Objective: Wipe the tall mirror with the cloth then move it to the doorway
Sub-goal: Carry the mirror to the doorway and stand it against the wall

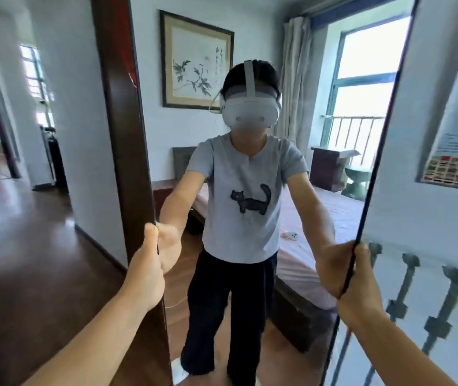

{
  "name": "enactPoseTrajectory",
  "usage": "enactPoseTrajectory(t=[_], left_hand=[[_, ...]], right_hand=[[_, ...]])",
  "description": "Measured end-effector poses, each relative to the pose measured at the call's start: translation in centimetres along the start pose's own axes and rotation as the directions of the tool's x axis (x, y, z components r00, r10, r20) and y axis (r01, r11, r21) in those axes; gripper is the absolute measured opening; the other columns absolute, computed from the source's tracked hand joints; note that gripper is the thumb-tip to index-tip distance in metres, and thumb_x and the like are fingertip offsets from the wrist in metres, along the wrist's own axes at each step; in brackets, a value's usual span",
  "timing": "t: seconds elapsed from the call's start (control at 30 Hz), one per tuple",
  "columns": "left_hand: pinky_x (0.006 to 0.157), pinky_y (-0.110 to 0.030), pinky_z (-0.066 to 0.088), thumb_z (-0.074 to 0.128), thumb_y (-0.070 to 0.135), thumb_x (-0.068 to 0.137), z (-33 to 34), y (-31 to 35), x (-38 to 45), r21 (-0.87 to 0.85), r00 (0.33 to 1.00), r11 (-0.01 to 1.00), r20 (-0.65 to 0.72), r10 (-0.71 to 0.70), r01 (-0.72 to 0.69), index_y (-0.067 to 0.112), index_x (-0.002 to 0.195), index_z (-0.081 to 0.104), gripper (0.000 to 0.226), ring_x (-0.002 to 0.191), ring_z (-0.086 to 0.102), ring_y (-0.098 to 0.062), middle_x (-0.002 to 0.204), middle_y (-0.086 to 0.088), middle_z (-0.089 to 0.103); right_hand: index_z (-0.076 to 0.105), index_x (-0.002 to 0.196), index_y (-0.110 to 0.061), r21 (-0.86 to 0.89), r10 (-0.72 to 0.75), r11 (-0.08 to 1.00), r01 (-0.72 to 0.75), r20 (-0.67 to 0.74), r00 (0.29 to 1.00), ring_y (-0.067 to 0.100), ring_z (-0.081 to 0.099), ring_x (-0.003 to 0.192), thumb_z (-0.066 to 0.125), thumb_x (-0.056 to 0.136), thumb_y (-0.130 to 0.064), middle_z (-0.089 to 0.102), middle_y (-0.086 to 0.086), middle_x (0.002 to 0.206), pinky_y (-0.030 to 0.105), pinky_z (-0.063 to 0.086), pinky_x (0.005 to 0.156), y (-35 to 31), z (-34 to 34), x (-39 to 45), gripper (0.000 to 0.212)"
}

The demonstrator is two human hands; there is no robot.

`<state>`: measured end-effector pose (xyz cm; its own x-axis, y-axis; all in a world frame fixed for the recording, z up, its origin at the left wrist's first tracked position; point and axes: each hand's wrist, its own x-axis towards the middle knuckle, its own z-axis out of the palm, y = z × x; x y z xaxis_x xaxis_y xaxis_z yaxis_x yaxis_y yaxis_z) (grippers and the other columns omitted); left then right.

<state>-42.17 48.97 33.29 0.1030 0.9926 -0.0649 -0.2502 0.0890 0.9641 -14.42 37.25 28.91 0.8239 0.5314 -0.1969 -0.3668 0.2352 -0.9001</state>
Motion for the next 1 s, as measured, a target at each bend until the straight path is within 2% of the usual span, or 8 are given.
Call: enactPoseTrajectory(t=[0.07,0.13,0.4,0.57,0.63,0.73,0.9,1.0], left_hand=[[0.114,-0.027,0.016,0.029,0.049,0.097,-4.1,1.0,0.7,-0.014,0.996,0.998,-0.055,0.063,-0.064,-0.001,0.147,0.017,0.072,0.145,0.019,-0.025,0.158,-0.017,0.018],[0.117,-0.031,0.010,0.031,0.053,0.094,-8.4,2.5,1.6,-0.045,0.988,0.998,-0.145,0.044,-0.051,0.004,0.149,0.016,0.075,0.146,0.015,-0.018,0.160,-0.009,0.015],[0.101,-0.023,0.021,0.026,0.050,0.096,-26.4,7.8,2.1,0.089,0.915,0.982,-0.358,0.188,-0.167,0.005,0.139,0.040,0.063,0.135,0.034,-0.018,0.136,0.000,0.042],[0.086,-0.009,0.026,0.020,0.042,0.099,-35.5,11.2,0.6,0.250,0.824,0.938,-0.460,0.332,-0.238,0.018,0.129,0.049,0.048,0.106,0.042,-0.002,0.118,0.005,0.042],[0.089,-0.019,0.026,0.021,0.042,0.099,-38.7,12.1,0.5,0.271,0.791,0.936,-0.512,0.336,-0.223,0.026,0.108,0.055,0.039,0.105,0.041,-0.006,0.115,0.003,0.043],[0.090,-0.024,0.028,0.025,0.045,0.097,-44.4,13.2,1.0,0.203,0.732,0.948,-0.602,0.319,-0.245,0.026,0.092,0.055,0.036,0.099,0.046,-0.009,0.114,0.002,0.048],[0.092,-0.023,0.030,0.031,0.051,0.095,-52.9,14.3,2.6,0.120,0.578,0.949,-0.768,0.275,-0.292,0.013,0.125,0.055,0.053,0.107,0.043,-0.009,0.117,0.003,0.050],[0.094,-0.025,0.033,0.031,0.055,0.094,-58.3,15.1,3.8,0.116,0.500,0.958,-0.833,0.237,-0.261,0.005,0.128,0.053,0.064,0.114,0.049,-0.017,0.128,-0.011,0.056]], right_hand=[[0.059,0.122,-0.024,-0.078,0.021,0.997,-0.015,0.081,0.996,0.014,0.051,0.116,0.051,0.068,-0.078,0.056,-0.004,0.126,0.033,0.036,0.101,1.8,3.5,-0.9,0.077],[0.055,0.128,-0.023,-0.071,0.049,0.997,-0.039,0.136,0.989,0.016,0.047,0.124,0.052,0.067,-0.078,0.051,-0.001,0.137,0.036,0.033,0.107,3.4,7.7,-3.0,0.082],[0.054,0.129,-0.026,-0.099,0.113,0.992,-0.079,0.409,0.906,0.013,0.049,0.122,0.054,0.056,-0.083,0.052,-0.001,0.137,0.040,0.031,0.110,13.2,23.5,-11.1,0.093],[0.052,0.131,-0.012,-0.061,0.157,0.987,-0.148,0.552,0.819,0.005,0.058,0.090,0.052,0.080,-0.066,0.058,0.003,0.127,0.026,0.046,0.076,18.4,32.3,-17.8,0.074],[0.054,0.128,-0.012,-0.074,0.192,0.980,-0.184,0.588,0.786,0.008,0.060,0.096,0.061,0.066,-0.073,0.060,0.000,0.123,0.025,0.045,0.071,20.4,35.1,-20.0,0.087],[0.056,0.126,-0.018,-0.092,0.241,0.967,-0.237,0.632,0.737,0.017,0.058,0.109,0.069,0.031,-0.083,0.061,-0.001,0.124,0.037,0.048,0.085,24.3,39.9,-22.0,0.117],[0.060,0.101,-0.027,-0.171,0.298,0.944,-0.283,0.810,0.505,0.022,0.051,0.111,0.071,0.051,-0.066,0.059,0.000,0.112,0.042,0.047,0.089,28.7,47.7,-27.4,0.064],[0.065,0.094,-0.024,-0.212,0.326,0.939,-0.272,0.803,0.499,0.014,0.062,0.096,0.059,0.074,-0.064,0.066,0.000,0.103,0.032,0.049,0.083,31.3,53.2,-30.8,0.046]])
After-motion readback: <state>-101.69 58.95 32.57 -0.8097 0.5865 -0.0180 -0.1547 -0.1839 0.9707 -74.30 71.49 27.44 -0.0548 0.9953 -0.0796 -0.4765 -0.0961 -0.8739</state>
